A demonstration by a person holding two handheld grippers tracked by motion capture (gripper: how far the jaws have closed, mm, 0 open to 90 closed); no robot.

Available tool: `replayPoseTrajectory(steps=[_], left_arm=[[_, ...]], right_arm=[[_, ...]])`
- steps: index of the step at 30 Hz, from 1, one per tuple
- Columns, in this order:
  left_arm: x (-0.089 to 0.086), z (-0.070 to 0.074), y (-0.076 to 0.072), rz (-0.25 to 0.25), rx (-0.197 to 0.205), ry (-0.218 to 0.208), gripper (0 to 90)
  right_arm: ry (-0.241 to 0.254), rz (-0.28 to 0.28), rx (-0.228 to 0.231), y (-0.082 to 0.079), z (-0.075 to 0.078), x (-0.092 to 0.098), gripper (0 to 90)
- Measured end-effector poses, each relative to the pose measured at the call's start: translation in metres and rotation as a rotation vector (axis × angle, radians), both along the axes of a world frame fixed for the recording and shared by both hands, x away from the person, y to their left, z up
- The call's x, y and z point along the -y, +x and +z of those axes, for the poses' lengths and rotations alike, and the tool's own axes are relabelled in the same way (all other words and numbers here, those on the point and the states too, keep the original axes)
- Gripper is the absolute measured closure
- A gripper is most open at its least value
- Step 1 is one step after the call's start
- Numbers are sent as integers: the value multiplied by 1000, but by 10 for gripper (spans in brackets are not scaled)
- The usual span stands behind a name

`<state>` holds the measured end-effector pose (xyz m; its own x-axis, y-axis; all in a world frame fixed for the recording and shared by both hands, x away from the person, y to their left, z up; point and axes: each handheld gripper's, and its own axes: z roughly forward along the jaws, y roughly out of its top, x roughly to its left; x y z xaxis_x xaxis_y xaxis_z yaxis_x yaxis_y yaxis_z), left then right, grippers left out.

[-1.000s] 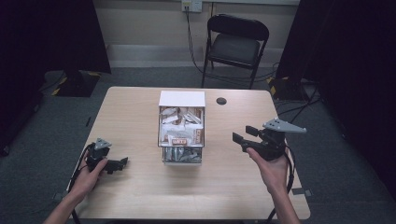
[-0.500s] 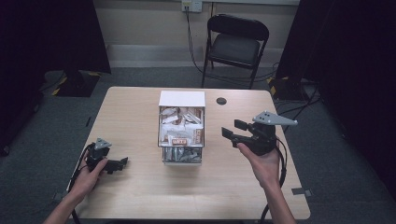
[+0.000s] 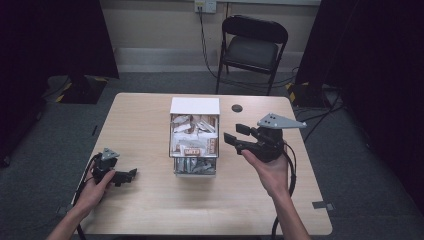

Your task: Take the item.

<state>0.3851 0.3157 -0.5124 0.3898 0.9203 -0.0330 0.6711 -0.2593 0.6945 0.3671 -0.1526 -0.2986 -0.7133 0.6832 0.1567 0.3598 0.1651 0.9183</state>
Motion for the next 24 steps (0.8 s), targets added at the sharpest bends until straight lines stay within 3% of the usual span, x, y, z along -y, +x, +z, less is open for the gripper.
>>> replayPoseTrajectory(steps=[13, 24], left_arm=[[0, 0, 0, 0, 0, 0, 0], [0, 0, 0, 0, 0, 0, 0]], right_arm=[[31, 92, 14, 3, 9, -28, 494], [0, 166, -9, 10, 1, -60, 534]])
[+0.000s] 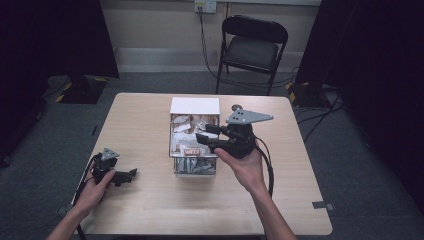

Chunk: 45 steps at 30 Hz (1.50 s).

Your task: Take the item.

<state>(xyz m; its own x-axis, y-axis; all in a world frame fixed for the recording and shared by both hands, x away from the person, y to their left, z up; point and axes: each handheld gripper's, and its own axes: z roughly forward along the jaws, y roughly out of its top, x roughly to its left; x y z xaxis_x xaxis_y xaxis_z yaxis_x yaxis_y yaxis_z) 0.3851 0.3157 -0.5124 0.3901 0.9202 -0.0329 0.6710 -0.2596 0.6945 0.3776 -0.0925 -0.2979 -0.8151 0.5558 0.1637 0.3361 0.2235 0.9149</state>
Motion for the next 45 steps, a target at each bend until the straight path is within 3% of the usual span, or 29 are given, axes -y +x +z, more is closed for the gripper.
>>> replayPoseTrajectory(steps=[8, 24, 45], left_arm=[[0, 0, 0, 0, 0, 0, 0], [0, 0, 0, 0, 0, 0, 0], [0, 0, 0, 0, 0, 0, 0]], right_arm=[[-46, 41, -20, 7, -9, -14, 572], [-107, 64, -48, 14, -19, -21, 642], [-163, 120, -72, 11, -26, -27, 724]])
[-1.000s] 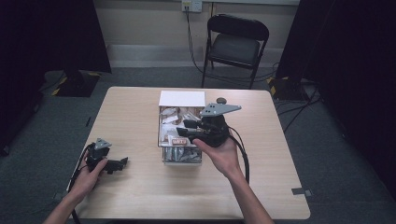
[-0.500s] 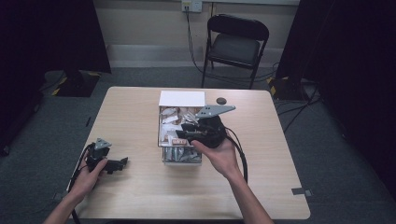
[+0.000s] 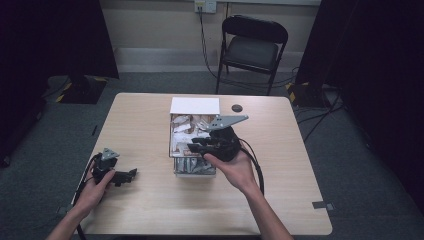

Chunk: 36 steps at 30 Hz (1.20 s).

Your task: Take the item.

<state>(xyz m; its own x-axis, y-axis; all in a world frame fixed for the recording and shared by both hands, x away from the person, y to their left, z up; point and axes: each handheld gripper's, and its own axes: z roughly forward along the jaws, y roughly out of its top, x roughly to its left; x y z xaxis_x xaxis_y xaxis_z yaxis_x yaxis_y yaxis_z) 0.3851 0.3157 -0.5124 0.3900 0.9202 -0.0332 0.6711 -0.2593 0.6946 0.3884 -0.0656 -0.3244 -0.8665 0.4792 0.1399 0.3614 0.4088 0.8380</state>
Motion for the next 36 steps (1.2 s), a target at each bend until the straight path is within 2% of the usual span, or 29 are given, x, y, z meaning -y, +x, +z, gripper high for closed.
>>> replayPoseTrajectory(steps=[14, 19, 36], left_arm=[[0, 0, 0, 0, 0, 0, 0], [0, 0, 0, 0, 0, 0, 0], [0, 0, 0, 0, 0, 0, 0]], right_arm=[[-34, 27, -16, -2, -1, -1, 824], [-15, 26, -30, -1, -2, 1, 894], [29, 0, -10, -1, 2, 7, 900]])
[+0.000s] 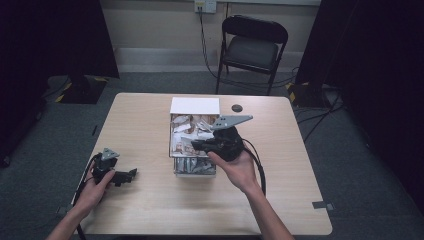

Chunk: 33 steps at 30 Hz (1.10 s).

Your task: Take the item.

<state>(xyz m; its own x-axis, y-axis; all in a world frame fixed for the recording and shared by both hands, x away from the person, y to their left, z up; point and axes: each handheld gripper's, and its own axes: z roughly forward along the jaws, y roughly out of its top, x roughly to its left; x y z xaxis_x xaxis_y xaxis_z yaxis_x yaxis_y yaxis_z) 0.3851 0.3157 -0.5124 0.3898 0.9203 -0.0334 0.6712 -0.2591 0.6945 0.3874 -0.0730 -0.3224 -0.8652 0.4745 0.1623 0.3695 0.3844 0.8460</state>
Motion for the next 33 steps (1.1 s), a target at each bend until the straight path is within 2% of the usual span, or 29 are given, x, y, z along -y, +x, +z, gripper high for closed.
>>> replayPoseTrajectory(steps=[11, 17, 33], left_arm=[[0, 0, 0, 0, 0, 0, 0], [0, 0, 0, 0, 0, 0, 0], [0, 0, 0, 0, 0, 0, 0]], right_arm=[[45, -17, 3, 0, 3, 6, 900], [66, -19, 32, -2, 9, 8, 900], [92, -32, 50, -6, 19, 16, 900]])
